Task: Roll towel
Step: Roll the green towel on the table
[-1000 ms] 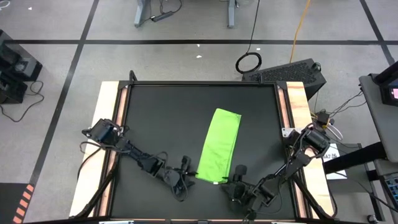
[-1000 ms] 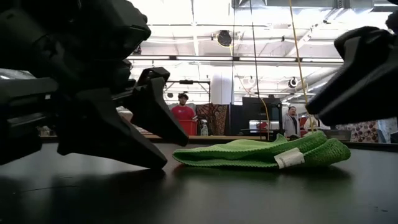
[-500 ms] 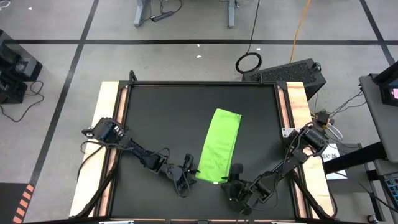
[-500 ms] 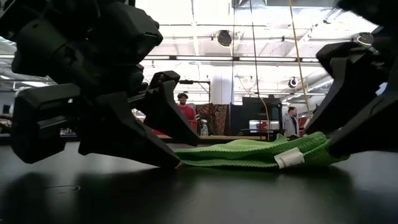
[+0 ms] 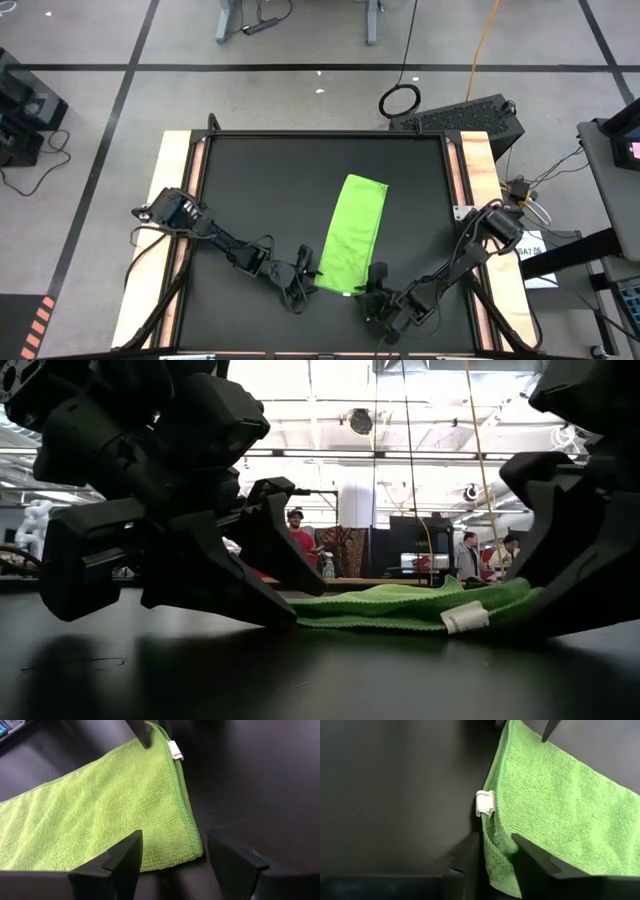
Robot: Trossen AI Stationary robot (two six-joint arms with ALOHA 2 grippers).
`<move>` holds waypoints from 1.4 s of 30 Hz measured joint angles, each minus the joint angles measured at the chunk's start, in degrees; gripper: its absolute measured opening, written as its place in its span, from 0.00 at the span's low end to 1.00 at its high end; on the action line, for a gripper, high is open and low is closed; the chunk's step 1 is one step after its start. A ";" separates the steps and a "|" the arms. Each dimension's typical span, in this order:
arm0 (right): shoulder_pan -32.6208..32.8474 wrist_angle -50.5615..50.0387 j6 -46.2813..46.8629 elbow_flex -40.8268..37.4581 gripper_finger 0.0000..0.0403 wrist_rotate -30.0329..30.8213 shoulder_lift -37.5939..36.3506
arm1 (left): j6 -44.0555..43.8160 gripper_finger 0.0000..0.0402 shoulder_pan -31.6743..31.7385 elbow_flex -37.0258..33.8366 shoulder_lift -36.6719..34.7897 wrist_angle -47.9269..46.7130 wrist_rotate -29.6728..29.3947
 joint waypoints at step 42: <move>3.18 -4.69 30.84 -0.15 0.00 9.31 -0.90 | 4.47 0.38 1.62 4.66 5.86 6.51 4.98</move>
